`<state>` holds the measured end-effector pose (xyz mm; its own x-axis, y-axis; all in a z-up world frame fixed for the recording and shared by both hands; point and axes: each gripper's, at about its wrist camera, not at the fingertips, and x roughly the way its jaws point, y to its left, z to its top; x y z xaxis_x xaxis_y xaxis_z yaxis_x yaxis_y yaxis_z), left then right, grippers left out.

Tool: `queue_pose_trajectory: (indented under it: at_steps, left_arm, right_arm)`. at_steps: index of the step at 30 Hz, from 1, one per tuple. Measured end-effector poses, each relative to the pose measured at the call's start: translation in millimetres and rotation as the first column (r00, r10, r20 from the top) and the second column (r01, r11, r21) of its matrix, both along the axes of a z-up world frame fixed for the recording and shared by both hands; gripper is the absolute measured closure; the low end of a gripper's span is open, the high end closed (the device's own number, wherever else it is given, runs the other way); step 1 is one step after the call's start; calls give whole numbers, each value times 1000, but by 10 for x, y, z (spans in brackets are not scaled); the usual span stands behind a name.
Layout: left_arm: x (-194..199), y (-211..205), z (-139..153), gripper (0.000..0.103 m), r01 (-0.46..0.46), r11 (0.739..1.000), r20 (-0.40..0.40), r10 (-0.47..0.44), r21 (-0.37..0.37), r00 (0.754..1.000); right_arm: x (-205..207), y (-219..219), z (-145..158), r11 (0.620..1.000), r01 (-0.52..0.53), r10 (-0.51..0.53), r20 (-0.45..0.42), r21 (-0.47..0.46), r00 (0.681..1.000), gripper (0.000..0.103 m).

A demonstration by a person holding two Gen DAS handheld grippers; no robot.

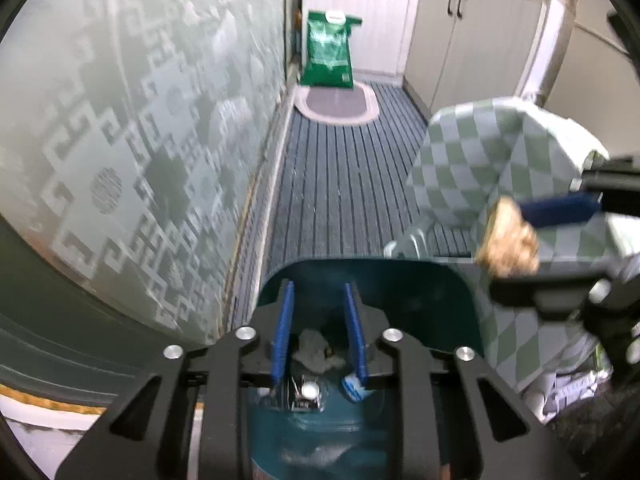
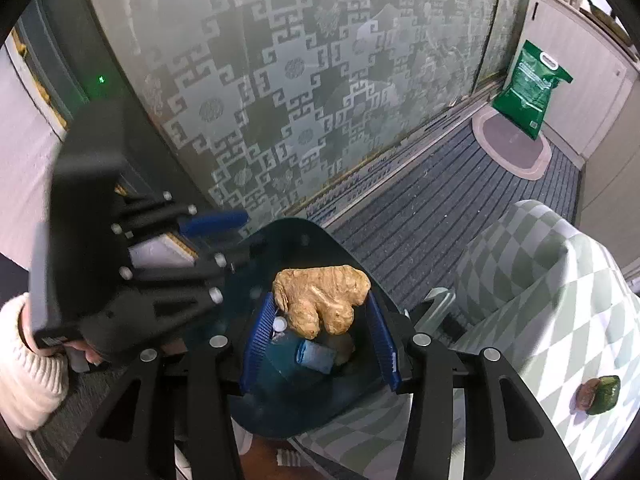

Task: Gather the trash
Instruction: 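Carry the ginger and nut shell over the teal bin and open both tools, then move both tools back over the table toward the lime and shell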

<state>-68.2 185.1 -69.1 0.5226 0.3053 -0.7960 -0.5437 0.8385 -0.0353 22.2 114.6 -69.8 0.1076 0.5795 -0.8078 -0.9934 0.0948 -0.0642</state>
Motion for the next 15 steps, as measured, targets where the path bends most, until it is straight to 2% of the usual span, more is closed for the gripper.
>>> queue_pose_trajectory:
  at_steps: [3, 8, 11, 13, 15]
  left_arm:
    - [-57, 7, 127, 83, -16, 1000, 66, 15, 19, 998]
    - [-132, -59, 353, 84, -24, 996, 193, 7, 85, 981]
    - [-222, -109, 520, 84, -49, 990, 295, 7, 135, 956]
    - [-281, -136, 618, 84, -63, 987, 358, 6, 149, 934]
    - [-320, -161, 698, 84, -73, 985, 406, 4, 156, 914]
  right_arm:
    - [1, 10, -47, 1000, -6, 6, -7, -20, 1000, 55]
    - [-16, 31, -110, 999, -21, 20, -23, -46, 1000, 54]
    - [-33, 25, -120, 999, -27, 26, -27, -46, 999, 52]
    - [-31, 7, -105, 999, -34, 33, -40, -34, 999, 43]
    - [-30, -24, -76, 999, -31, 30, -40, -16, 999, 43]
